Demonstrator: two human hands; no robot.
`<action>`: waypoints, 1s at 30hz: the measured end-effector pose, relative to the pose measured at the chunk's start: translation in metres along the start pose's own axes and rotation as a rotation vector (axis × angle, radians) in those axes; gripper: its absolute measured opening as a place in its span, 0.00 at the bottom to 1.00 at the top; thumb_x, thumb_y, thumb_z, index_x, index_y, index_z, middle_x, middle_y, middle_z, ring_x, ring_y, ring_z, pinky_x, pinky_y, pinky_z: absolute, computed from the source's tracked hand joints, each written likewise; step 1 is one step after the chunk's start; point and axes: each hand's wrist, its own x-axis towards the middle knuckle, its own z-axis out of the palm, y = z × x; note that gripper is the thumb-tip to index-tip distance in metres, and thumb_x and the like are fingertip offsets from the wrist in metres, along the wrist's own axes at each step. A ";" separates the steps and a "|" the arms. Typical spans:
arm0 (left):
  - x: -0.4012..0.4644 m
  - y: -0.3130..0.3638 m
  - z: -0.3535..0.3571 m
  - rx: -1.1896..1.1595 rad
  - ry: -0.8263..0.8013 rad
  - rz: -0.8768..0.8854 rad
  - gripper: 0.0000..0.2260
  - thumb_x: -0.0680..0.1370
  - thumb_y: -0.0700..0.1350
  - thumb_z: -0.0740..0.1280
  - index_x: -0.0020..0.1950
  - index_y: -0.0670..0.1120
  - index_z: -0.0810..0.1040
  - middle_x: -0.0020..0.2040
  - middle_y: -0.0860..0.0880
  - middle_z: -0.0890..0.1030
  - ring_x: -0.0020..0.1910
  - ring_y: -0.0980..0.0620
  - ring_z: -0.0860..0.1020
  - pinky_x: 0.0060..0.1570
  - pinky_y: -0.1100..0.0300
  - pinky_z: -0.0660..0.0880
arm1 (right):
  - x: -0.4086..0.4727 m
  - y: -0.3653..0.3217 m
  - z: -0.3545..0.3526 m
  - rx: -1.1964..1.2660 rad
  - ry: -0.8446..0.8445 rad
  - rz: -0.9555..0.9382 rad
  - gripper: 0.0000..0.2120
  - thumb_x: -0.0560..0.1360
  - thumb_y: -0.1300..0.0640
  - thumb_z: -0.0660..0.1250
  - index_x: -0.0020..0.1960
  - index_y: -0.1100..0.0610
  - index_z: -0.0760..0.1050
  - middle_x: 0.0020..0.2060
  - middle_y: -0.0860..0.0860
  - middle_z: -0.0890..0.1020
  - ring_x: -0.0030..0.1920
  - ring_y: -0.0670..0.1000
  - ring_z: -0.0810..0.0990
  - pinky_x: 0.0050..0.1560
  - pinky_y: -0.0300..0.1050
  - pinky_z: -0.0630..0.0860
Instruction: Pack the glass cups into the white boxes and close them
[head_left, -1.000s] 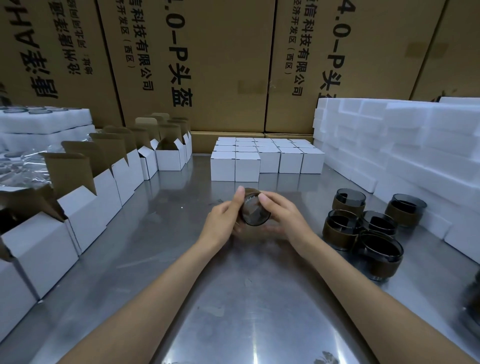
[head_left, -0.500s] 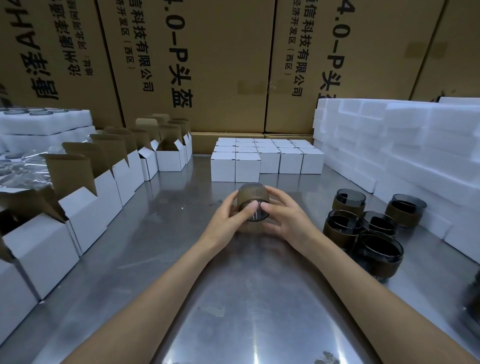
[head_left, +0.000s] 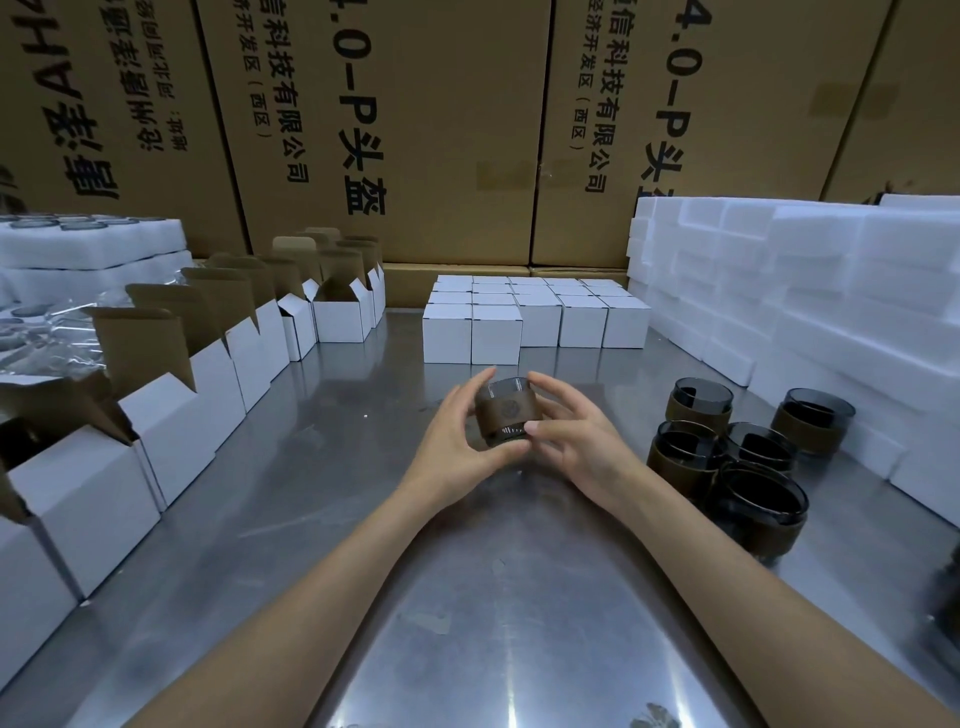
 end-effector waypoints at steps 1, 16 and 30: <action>-0.001 0.001 0.000 0.080 0.026 0.064 0.34 0.69 0.45 0.77 0.71 0.51 0.67 0.66 0.54 0.71 0.64 0.58 0.71 0.63 0.68 0.66 | 0.000 0.000 0.000 -0.006 0.011 -0.002 0.25 0.73 0.76 0.61 0.62 0.52 0.75 0.59 0.54 0.79 0.51 0.48 0.83 0.44 0.39 0.78; -0.005 0.008 0.001 0.139 0.140 0.220 0.33 0.67 0.56 0.76 0.69 0.55 0.68 0.65 0.57 0.74 0.65 0.59 0.72 0.63 0.68 0.68 | -0.005 -0.006 0.014 -0.035 -0.018 0.119 0.27 0.64 0.55 0.76 0.61 0.59 0.74 0.49 0.56 0.81 0.42 0.50 0.82 0.44 0.43 0.80; -0.001 0.009 -0.003 0.202 0.283 0.268 0.27 0.68 0.40 0.78 0.65 0.45 0.75 0.58 0.52 0.78 0.53 0.53 0.79 0.55 0.62 0.74 | -0.005 -0.009 0.019 0.149 0.153 0.109 0.37 0.65 0.45 0.72 0.69 0.57 0.65 0.58 0.56 0.80 0.53 0.52 0.82 0.47 0.43 0.80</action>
